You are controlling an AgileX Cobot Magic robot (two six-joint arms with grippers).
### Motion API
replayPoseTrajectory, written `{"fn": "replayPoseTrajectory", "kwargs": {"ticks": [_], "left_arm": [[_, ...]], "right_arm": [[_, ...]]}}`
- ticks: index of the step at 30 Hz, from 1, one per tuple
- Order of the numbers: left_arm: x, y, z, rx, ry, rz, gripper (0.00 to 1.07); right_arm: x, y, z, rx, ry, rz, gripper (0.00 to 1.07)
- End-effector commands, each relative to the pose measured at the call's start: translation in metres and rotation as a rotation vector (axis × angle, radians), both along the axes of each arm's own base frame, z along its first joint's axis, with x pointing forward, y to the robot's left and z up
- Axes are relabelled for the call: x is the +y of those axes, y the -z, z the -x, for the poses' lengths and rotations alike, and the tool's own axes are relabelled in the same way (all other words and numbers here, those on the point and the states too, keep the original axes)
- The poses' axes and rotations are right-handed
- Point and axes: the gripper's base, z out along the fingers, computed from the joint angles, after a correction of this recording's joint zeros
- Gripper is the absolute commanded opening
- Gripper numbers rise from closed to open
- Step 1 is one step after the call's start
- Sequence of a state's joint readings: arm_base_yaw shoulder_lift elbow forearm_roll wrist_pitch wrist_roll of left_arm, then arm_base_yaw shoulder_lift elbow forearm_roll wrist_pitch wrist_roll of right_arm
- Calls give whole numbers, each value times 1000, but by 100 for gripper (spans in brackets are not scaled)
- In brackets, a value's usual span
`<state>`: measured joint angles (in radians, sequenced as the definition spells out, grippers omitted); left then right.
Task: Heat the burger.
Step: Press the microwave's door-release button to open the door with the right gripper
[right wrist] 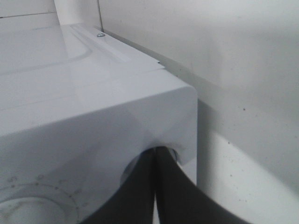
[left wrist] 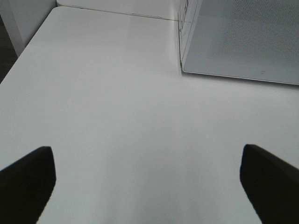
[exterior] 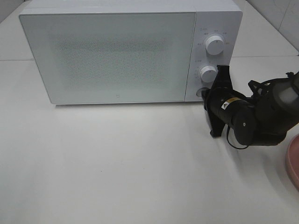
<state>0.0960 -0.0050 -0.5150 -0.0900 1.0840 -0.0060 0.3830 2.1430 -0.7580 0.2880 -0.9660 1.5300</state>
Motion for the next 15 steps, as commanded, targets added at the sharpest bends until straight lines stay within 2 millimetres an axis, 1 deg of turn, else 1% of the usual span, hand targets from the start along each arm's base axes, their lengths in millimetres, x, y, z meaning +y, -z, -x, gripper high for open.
{"fn": "replayPoseTrajectory", "kwargs": {"ticks": [1, 9, 15], "left_arm": [[0, -1, -1, -15, -5, 3, 100], [0, -1, -1, -15, -5, 3, 100], [0, -1, -1, -15, -5, 3, 100]], "right_arm": [[-4, -15, -10, -151, 54, -11, 3], [-6, -22, -13, -222, 78, 14, 3], [-5, -28, -21, -256, 95, 19, 3]]}}
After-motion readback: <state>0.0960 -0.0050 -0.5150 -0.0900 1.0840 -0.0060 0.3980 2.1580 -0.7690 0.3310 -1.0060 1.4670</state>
